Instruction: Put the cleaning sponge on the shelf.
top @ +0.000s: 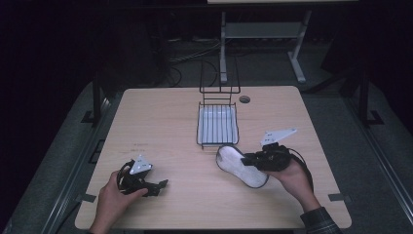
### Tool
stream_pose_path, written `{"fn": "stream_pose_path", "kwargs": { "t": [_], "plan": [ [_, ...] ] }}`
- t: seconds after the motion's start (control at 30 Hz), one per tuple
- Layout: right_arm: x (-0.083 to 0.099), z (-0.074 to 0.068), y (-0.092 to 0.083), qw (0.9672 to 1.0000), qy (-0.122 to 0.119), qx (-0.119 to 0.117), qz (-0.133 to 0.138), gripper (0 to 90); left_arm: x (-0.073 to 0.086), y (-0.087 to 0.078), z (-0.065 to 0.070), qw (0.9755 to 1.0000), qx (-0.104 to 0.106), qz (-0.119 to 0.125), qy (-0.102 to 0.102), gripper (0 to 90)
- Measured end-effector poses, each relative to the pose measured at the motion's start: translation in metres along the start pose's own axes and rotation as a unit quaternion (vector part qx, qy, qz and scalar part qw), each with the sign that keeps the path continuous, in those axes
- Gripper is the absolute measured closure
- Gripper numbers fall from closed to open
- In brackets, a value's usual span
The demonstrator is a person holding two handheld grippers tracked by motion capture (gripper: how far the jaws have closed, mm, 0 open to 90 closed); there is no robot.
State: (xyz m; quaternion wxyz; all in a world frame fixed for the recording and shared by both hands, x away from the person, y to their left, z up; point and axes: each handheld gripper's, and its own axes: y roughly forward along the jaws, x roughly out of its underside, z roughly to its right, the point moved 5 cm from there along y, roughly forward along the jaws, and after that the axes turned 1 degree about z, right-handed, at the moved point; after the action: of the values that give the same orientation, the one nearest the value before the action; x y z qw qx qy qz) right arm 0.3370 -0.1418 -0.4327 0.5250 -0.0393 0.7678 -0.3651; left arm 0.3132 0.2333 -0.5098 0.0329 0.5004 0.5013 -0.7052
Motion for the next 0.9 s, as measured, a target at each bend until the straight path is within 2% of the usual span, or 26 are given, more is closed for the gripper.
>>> {"fn": "stream_pose_path", "kwargs": {
  "t": [0.47,0.9],
  "plan": [
    [-0.02,0.016,-0.008,0.9994,0.01,0.014,0.031,77.2,0.0,0.0,0.0,1.0,0.0,0.001,0.001,12.6],
    [-0.038,0.028,-0.009,0.9981,0.015,0.027,0.053,77.2,0.0,0.0,0.0,1.0,0.0,0.0,0.001,12.7]
  ]
}}
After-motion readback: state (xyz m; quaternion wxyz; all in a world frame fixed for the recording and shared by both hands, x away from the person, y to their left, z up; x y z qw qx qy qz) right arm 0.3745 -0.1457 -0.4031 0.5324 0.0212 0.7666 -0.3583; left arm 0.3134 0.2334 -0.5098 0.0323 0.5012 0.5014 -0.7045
